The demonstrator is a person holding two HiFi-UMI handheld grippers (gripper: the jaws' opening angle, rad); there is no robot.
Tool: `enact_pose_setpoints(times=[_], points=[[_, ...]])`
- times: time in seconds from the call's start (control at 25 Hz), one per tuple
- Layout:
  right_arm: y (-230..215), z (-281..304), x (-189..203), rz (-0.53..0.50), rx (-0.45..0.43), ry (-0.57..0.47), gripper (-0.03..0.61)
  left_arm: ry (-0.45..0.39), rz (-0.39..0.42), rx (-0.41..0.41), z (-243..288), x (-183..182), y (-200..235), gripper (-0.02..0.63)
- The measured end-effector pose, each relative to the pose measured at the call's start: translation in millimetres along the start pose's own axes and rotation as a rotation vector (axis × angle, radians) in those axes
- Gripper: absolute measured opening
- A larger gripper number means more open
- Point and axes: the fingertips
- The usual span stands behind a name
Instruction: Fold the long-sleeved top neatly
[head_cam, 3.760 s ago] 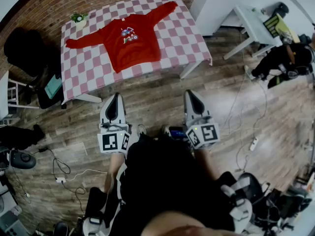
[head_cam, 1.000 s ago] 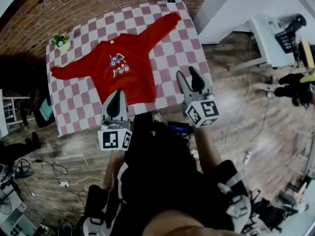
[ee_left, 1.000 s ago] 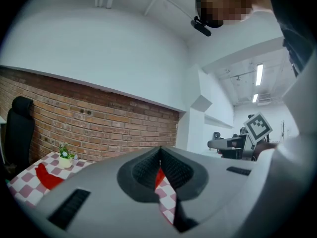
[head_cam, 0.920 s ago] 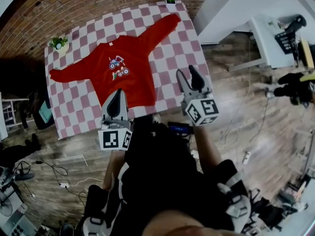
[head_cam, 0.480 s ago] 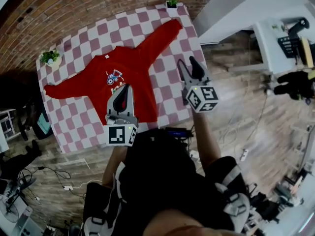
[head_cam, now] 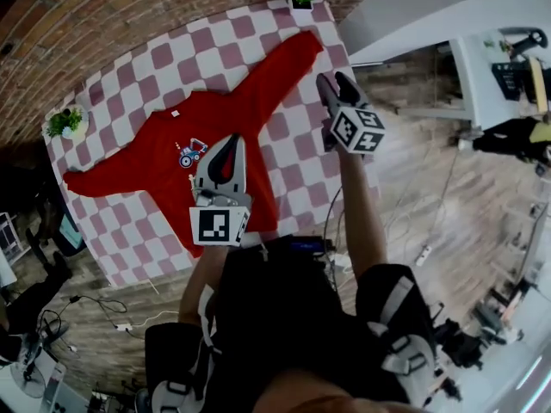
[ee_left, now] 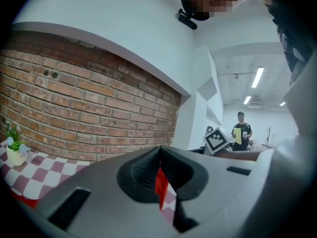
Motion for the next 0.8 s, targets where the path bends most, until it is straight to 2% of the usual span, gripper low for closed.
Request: enact_pose_setpoints(times=[0.2, 0.52, 0.8], points=[[-47, 61, 28, -0.009, 0.048, 0.101, 0.192, 0.030, 0.018, 0.038, 37, 21, 2, 0.006], [-111, 133, 64, 0.093, 0.102, 0.195, 0.192, 0.069, -0.011, 0.071, 78, 50, 7, 0.006], [-138, 170, 85, 0.194, 0.095, 0.262, 0.192, 0.087, -0.019, 0.064, 91, 63, 17, 0.006]])
Point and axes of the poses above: the fingertips, and each gripper's own axes: z forward along the fingers, y to its left, x out of its underside, and after that the axes turned 5 degrees about -x, right-handed
